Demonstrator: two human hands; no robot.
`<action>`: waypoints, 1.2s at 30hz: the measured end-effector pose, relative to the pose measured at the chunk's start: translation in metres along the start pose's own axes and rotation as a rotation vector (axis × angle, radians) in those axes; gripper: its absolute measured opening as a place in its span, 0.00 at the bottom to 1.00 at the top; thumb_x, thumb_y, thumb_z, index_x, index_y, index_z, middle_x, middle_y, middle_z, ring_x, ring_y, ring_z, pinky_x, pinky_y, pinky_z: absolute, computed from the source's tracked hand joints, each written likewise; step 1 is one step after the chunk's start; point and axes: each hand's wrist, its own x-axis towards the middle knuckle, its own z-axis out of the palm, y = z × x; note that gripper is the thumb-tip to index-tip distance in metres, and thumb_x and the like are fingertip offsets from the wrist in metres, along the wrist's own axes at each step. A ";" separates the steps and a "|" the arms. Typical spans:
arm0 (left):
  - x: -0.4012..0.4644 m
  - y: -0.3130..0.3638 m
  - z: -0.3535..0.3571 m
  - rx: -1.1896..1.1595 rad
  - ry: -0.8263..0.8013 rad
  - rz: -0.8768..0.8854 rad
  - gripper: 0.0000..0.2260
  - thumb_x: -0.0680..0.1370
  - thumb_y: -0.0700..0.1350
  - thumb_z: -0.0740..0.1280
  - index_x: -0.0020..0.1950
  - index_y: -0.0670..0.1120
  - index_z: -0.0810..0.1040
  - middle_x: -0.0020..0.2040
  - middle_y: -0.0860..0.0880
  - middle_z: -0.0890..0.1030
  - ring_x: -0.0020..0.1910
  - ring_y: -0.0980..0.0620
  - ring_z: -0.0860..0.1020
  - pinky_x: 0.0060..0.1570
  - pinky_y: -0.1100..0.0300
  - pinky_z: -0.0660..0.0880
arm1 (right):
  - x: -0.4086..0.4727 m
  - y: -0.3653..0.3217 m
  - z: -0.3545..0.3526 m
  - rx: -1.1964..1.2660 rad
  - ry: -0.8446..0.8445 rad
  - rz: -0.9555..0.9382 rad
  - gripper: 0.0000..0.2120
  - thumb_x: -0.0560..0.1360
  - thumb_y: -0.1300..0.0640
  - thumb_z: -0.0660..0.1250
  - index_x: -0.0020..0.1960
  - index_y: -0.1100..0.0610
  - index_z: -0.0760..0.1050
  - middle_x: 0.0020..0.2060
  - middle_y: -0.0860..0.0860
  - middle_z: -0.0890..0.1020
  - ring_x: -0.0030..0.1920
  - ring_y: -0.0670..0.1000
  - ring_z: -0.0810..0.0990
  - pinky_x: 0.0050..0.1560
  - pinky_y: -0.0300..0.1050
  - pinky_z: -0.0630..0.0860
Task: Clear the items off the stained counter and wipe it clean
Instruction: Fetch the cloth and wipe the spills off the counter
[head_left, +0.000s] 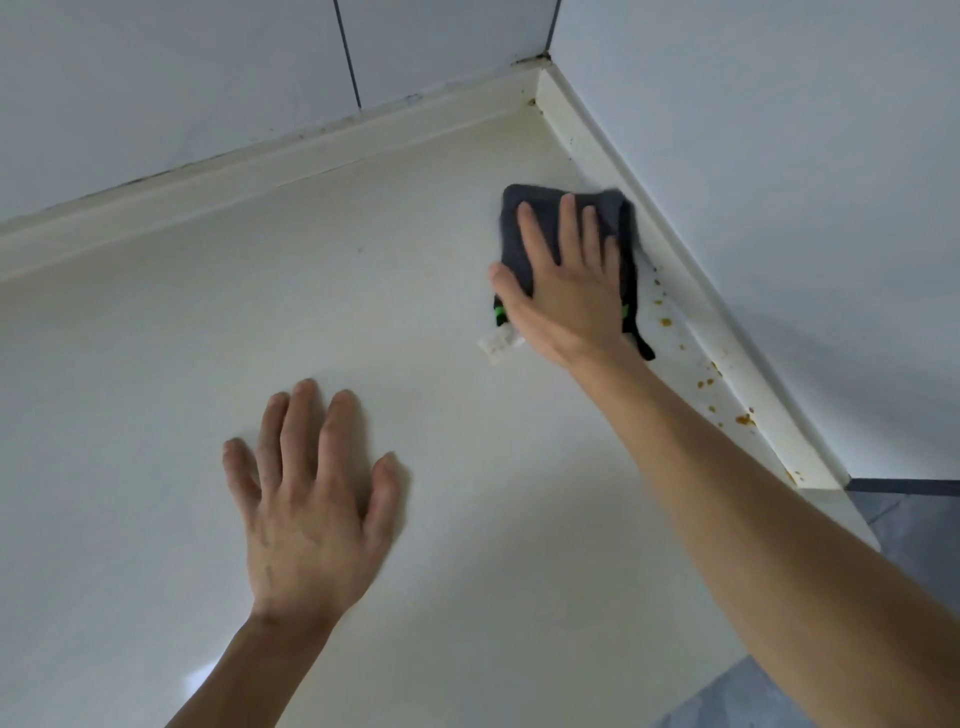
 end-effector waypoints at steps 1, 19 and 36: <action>0.000 -0.001 0.001 0.001 0.004 0.004 0.28 0.79 0.59 0.61 0.76 0.46 0.69 0.79 0.42 0.65 0.80 0.39 0.61 0.75 0.34 0.56 | -0.016 -0.002 0.004 -0.031 0.006 -0.076 0.34 0.83 0.34 0.51 0.86 0.43 0.48 0.86 0.56 0.46 0.85 0.58 0.45 0.83 0.60 0.44; -0.001 -0.005 0.007 -0.011 0.046 0.013 0.27 0.80 0.59 0.60 0.75 0.47 0.68 0.79 0.43 0.65 0.79 0.40 0.61 0.74 0.37 0.55 | -0.059 0.041 -0.026 0.332 0.103 0.141 0.27 0.80 0.38 0.66 0.74 0.49 0.74 0.52 0.44 0.81 0.54 0.49 0.80 0.57 0.47 0.77; -0.001 -0.008 0.011 -0.034 0.031 -0.004 0.26 0.80 0.60 0.59 0.74 0.50 0.67 0.78 0.46 0.64 0.80 0.42 0.60 0.75 0.36 0.56 | -0.076 0.036 -0.032 0.386 0.208 -0.209 0.12 0.80 0.49 0.68 0.61 0.53 0.73 0.44 0.41 0.81 0.43 0.48 0.82 0.45 0.49 0.80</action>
